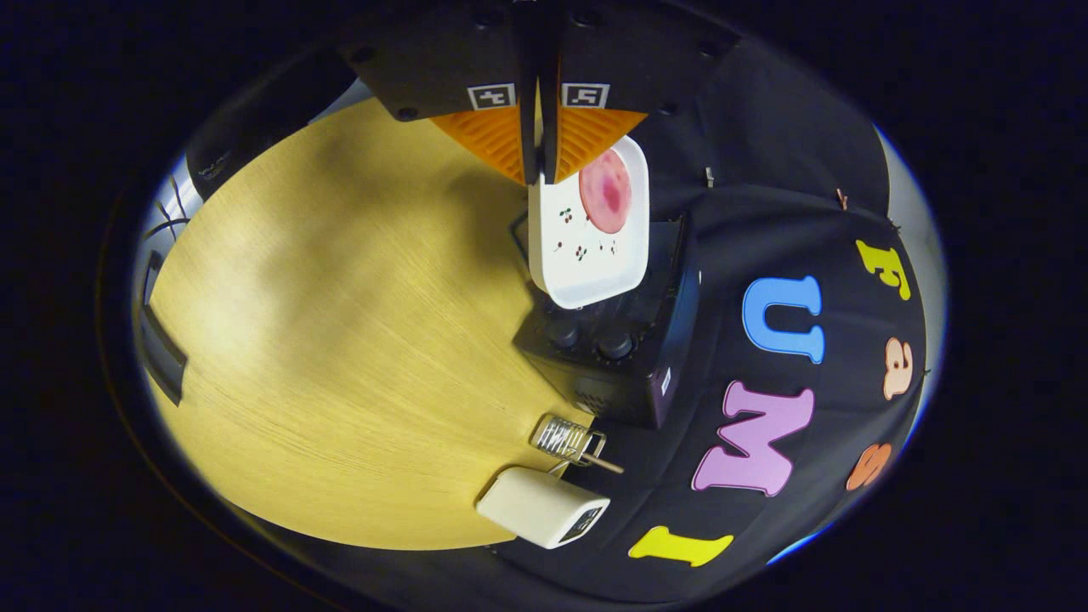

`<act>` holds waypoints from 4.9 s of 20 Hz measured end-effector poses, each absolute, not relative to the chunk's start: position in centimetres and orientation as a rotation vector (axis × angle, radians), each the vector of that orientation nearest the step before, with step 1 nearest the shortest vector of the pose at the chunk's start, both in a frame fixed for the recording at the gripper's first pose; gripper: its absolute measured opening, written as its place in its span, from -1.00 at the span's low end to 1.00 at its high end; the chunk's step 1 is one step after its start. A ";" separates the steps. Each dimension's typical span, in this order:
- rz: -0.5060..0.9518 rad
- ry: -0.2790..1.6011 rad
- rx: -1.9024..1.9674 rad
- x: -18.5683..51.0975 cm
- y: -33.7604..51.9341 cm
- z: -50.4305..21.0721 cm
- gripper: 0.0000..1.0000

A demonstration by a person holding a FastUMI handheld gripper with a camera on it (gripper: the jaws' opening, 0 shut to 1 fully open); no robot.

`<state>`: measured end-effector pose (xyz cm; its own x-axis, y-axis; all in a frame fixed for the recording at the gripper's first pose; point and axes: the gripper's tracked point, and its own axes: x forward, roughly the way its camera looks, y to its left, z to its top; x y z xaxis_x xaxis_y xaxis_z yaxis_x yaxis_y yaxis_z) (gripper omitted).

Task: Open the toaster oven, put the food inside, and close the toaster oven door.

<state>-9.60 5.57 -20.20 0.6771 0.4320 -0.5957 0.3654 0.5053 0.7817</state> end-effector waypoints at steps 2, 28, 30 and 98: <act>0.053 0.874 1.061 -8.2 8.1 -20.7 -0.89; -0.241 0.617 1.254 11.3 17.3 -26.3 -0.88; -0.225 0.600 1.259 11.8 17.6 -25.6 -0.84; 0.057 0.796 -0.075 -5.0 20.3 -29.5 0.99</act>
